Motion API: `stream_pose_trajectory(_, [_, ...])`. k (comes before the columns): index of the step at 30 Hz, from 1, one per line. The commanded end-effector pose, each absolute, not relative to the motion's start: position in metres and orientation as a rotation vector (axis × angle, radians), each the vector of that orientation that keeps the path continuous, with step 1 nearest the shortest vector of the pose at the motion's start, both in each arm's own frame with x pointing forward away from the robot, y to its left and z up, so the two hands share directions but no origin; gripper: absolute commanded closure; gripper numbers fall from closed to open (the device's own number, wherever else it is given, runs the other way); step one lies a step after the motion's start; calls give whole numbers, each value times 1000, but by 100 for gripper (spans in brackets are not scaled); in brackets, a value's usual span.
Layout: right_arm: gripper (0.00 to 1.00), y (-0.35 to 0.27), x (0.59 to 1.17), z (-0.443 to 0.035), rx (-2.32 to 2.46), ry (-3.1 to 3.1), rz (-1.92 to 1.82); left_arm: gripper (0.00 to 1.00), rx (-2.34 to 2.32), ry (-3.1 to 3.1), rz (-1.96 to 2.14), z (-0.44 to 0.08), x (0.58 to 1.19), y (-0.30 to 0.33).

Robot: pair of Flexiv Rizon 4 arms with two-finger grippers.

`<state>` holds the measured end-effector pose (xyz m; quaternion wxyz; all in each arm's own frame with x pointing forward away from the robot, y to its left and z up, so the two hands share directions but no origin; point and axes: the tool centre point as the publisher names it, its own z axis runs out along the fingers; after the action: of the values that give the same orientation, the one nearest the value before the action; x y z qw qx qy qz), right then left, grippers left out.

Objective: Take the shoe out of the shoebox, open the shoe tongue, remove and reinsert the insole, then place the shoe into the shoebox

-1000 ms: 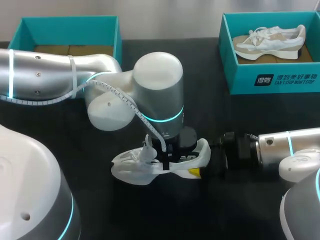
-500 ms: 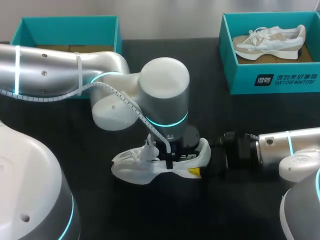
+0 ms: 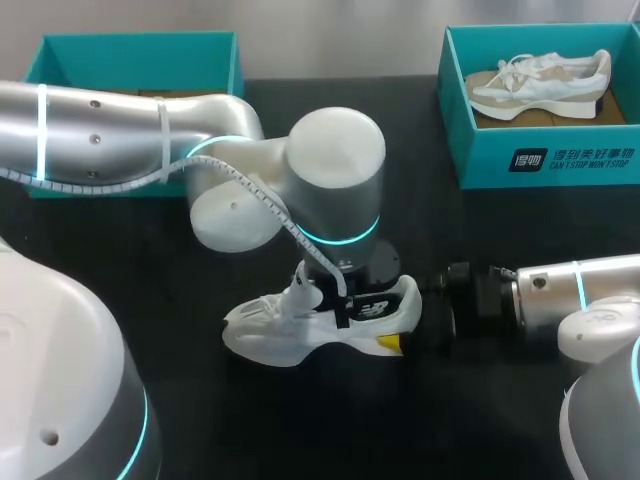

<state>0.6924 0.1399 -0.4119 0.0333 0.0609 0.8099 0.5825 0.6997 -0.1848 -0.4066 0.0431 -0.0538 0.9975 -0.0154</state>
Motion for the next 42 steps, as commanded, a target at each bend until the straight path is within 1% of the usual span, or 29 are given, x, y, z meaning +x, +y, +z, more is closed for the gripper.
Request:
stream_pose_trajectory(1, [100,141,690,-410,187,2495,1787,100,-156,3092,-131,-422,719,-173])
stream_pose_trajectory(10, [100,141,690,-410,187,2495,1787,100,-79,3210,-323,-401,715,-158])
stream_pose_trajectory(19, [100,141,690,-410,187,2495,1787,100,30,3260,-494,-387,708,-157])
stream_pose_trajectory(31, [100,141,690,-410,187,2495,1787,100,166,3247,-679,-366,687,-179])
stream_pose_trajectory(42, [100,141,690,-410,187,2495,1787,100,140,3214,-732,-357,683,-195])
